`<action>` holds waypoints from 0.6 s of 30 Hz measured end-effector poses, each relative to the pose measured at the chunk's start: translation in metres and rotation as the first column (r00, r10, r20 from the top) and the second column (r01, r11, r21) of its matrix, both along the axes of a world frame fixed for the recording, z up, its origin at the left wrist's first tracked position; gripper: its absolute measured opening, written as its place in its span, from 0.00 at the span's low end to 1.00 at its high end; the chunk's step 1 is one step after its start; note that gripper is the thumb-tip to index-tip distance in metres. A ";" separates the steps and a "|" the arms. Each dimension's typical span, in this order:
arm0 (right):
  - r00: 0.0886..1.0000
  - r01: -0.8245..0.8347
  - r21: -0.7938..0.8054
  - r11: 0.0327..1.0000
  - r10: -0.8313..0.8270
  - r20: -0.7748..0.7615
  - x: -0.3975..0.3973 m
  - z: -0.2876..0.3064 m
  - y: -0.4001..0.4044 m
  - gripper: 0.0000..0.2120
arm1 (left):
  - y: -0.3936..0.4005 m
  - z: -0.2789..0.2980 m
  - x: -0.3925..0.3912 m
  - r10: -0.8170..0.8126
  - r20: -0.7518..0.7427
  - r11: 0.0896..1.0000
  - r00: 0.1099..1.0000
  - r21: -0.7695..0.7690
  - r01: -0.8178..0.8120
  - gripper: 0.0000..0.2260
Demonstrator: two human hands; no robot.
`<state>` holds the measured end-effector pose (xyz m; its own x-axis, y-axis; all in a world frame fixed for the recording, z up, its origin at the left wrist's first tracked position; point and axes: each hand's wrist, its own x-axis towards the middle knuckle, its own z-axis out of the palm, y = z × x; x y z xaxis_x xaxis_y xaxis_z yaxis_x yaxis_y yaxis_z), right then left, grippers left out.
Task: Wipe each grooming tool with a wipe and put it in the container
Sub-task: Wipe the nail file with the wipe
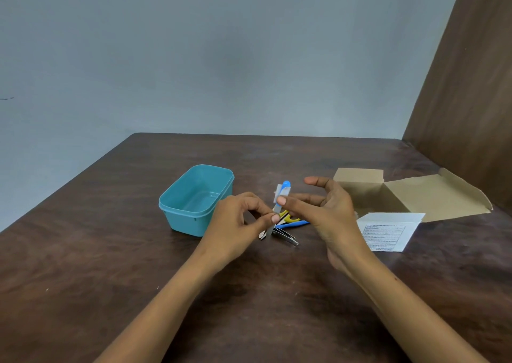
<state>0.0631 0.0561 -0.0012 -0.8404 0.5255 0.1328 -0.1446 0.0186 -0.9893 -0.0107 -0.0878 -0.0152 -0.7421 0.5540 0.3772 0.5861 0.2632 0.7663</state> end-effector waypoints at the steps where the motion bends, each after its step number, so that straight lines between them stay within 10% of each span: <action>1: 1.000 0.000 -0.001 1.000 0.000 0.005 0.000 0.000 0.000 0.29 | 0.000 0.000 0.000 -0.002 -0.001 1.000 1.000 -0.003 0.002 0.05; 18: 1.000 0.001 0.002 1.000 -0.001 -0.025 0.001 -0.002 -0.006 0.30 | -0.002 -0.001 0.002 -0.004 0.037 0.999 0.999 0.050 0.002 0.03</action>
